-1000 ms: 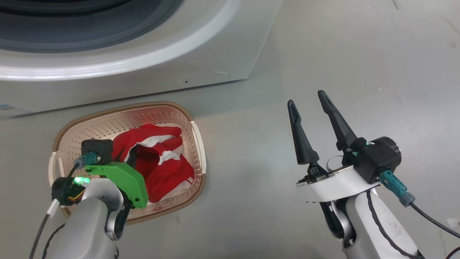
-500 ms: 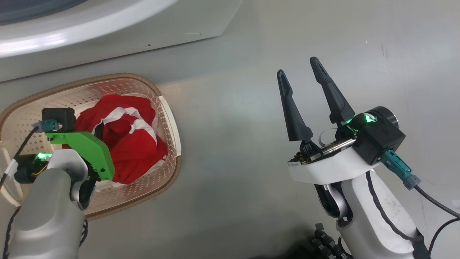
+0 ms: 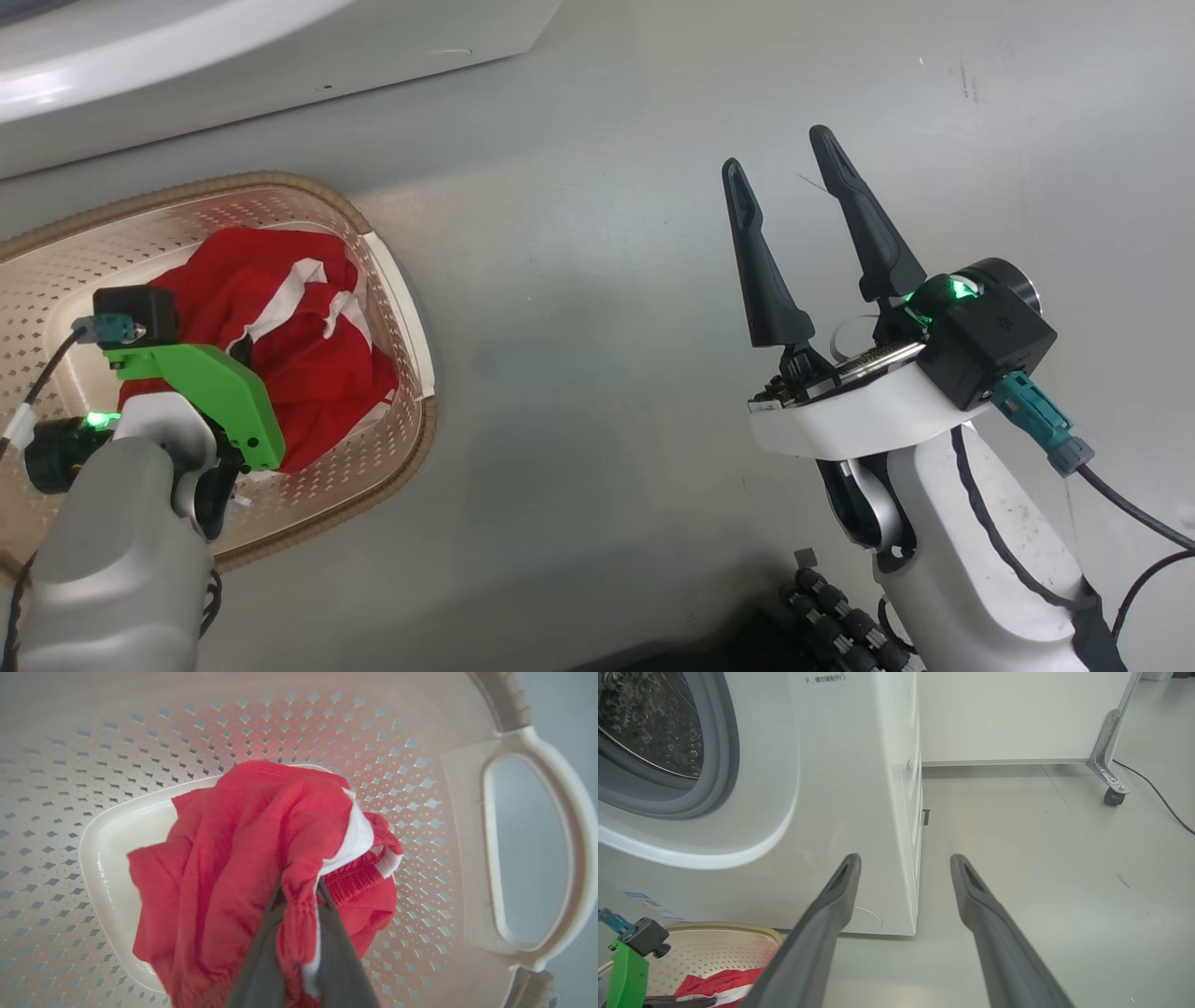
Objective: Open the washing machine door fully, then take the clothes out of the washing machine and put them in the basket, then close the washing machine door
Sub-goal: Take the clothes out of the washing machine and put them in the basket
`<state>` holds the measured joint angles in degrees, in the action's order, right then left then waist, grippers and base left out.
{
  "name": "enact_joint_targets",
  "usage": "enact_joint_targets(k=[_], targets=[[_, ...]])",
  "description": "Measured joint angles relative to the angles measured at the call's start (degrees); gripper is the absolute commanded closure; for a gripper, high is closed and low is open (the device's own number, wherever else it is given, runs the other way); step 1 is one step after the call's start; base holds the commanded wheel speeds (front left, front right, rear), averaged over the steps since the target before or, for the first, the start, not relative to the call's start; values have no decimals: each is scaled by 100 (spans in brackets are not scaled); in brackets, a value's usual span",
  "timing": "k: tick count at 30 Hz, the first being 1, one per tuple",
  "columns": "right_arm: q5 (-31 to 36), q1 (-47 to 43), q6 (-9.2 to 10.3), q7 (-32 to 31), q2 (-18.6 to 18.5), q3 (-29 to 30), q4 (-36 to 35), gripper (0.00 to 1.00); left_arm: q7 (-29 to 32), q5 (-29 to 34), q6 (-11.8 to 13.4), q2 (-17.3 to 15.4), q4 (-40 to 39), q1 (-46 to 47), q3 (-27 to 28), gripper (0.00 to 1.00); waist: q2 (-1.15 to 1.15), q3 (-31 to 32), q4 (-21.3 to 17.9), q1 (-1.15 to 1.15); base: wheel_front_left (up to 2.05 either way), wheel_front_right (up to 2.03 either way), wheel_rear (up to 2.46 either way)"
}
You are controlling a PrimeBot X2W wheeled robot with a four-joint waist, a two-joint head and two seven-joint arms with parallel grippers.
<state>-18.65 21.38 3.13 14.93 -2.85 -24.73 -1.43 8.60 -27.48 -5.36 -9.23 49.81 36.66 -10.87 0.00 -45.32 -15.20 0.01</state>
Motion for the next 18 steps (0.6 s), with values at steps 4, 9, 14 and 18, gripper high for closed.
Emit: enact_joint_targets(k=[4, 9, 14, 18], targets=[[0, 61, 3, 0, 0, 20, 77, 0, -73, -34, -8, 73, 246, 13, 1, 84, 0, 62, 25, 0, 0, 0, 0], [3, 61, 5, 0, 0, 102, 185, 0, -387, -35, -47, 163, 414, 14, 11, 0, 0, 215, 94, 0, 0, 0, 0], [78, 60, 5, 0, 0, 236, 280, 0, -726, -56, -49, 313, 563, 12, 34, 0, 0, 417, 217, 0, 0, 0, 0], [171, 50, -2, 0, -2, 379, 387, 0, -961, -76, -57, 423, 632, 3, 1, 0, 0, 597, 363, 0, 0, 0, 0]])
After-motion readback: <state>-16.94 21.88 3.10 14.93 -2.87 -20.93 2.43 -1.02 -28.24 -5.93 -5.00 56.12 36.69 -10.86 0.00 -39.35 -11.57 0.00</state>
